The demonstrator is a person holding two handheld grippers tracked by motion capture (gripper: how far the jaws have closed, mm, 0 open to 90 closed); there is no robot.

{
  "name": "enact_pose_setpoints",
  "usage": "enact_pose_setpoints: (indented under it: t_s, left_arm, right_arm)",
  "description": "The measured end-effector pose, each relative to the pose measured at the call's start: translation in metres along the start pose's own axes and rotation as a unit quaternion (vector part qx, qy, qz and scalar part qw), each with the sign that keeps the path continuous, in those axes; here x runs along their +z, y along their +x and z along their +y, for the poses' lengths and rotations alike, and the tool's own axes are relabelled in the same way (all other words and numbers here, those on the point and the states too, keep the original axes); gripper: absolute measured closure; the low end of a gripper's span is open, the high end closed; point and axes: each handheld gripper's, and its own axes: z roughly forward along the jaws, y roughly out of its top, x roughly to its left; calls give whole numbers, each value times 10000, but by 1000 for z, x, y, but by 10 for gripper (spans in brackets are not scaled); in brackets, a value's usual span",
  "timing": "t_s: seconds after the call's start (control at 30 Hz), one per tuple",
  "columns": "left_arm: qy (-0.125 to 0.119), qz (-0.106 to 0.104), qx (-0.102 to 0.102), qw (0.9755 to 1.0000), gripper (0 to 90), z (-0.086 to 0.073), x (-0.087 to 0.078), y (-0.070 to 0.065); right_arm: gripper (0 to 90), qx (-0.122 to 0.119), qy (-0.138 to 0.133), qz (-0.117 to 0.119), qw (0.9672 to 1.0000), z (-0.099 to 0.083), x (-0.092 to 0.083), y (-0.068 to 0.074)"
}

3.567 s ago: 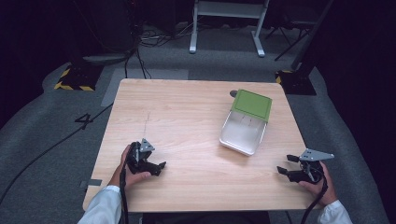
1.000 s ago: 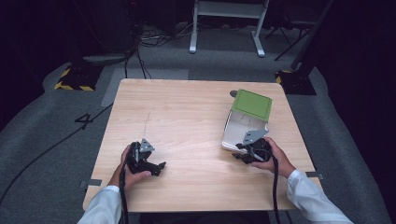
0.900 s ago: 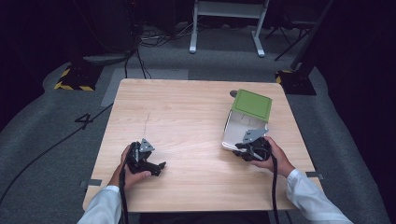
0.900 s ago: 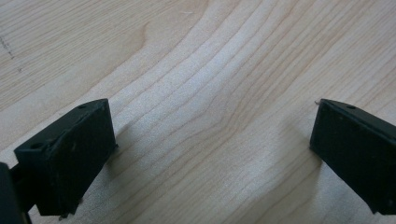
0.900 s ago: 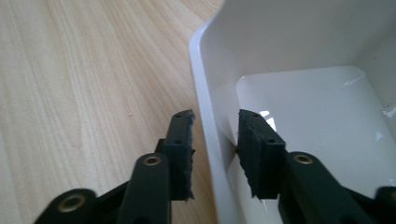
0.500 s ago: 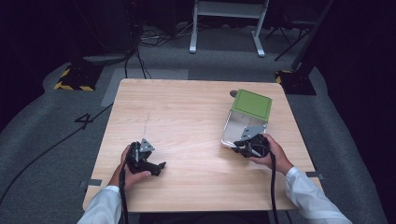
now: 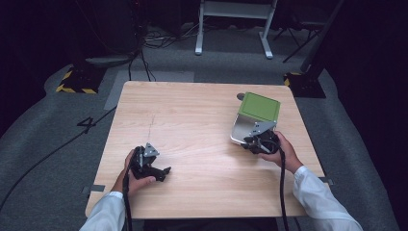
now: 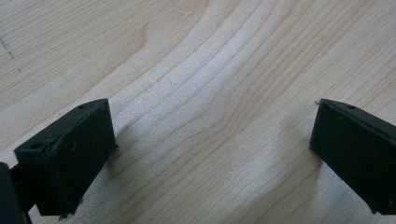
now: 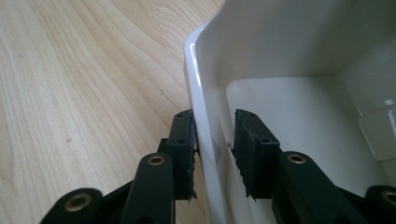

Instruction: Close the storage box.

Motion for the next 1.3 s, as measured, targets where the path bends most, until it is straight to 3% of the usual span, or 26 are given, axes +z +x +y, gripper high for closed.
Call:
enact_pose_setpoints:
  t_s: [0.63,1.3]
  left_arm:
    - [5,23,38,10000,4,0,0,0]
    - [1,25,41,10000,4,0,0,0]
  right_arm:
    - [609,290,166,-688,9971,7,4,-22]
    - [630,384,-3,-656,9971,7,0,-27]
